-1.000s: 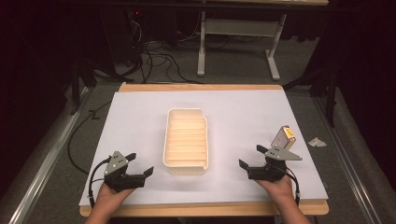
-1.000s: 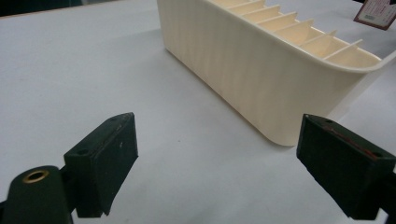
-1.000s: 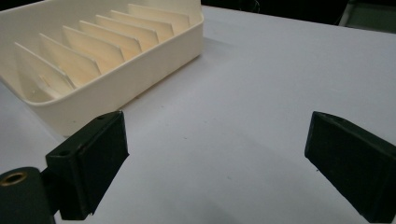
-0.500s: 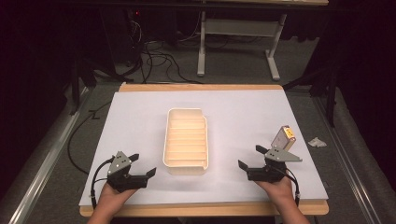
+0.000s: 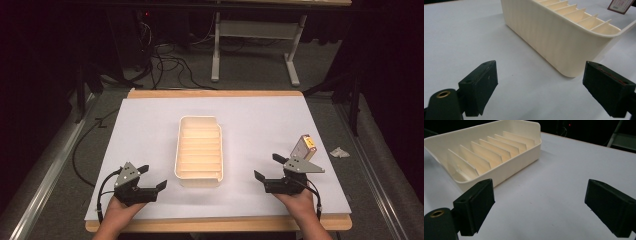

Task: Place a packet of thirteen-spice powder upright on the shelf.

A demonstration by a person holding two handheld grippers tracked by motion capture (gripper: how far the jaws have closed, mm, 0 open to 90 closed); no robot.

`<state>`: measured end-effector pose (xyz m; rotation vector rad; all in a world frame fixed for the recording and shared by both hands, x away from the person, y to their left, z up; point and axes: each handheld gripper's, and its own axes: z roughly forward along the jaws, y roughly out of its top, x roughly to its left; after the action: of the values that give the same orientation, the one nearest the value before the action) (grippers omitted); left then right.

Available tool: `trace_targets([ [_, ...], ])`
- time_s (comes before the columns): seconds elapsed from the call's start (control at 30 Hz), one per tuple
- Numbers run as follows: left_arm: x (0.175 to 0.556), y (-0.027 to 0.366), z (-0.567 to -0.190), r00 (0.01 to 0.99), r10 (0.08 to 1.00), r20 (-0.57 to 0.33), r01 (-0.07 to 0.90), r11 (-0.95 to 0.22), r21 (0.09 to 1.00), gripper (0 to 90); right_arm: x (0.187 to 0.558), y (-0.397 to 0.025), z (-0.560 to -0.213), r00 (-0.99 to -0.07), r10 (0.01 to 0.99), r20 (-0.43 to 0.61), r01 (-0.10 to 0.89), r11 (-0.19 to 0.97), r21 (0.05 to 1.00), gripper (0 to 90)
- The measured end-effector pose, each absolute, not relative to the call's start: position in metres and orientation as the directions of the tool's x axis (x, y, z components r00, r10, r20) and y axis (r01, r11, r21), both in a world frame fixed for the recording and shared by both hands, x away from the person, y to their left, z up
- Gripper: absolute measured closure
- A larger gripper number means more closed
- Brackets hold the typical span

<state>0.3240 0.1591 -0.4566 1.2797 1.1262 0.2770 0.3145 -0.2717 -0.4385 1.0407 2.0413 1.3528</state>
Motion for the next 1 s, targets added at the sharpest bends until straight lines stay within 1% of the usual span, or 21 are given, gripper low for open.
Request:
trace_targets([
  [0.17, 0.323, 0.157, -0.457, 0.480, 0.715, -0.508, 0.403, 0.334, 0.852, 13.3, 0.313, -0.278, -0.433, -0.591, 0.806, 0.026, 0.336, 0.217, 0.916, 9.4],
  [0.27, 0.324, 0.157, -0.457, 0.484, 0.717, -0.502, 0.404, 0.326, 0.855, 13.3, 0.313, -0.282, -0.428, -0.591, 0.807, 0.007, 0.320, 0.227, 0.920, 9.5],
  [0.7, 0.322, 0.159, -0.457, 0.487, 0.713, -0.505, 0.407, 0.327, 0.853, 13.3, 0.313, -0.303, -0.412, -0.546, 0.838, 0.006, 0.313, 0.198, 0.929, 11.0],
  [1.0, 0.322, 0.158, -0.458, 0.487, 0.715, -0.502, 0.408, 0.322, 0.854, 13.3, 0.316, -0.313, -0.409, -0.523, 0.852, 0.002, 0.319, 0.194, 0.928, 11.8],
])
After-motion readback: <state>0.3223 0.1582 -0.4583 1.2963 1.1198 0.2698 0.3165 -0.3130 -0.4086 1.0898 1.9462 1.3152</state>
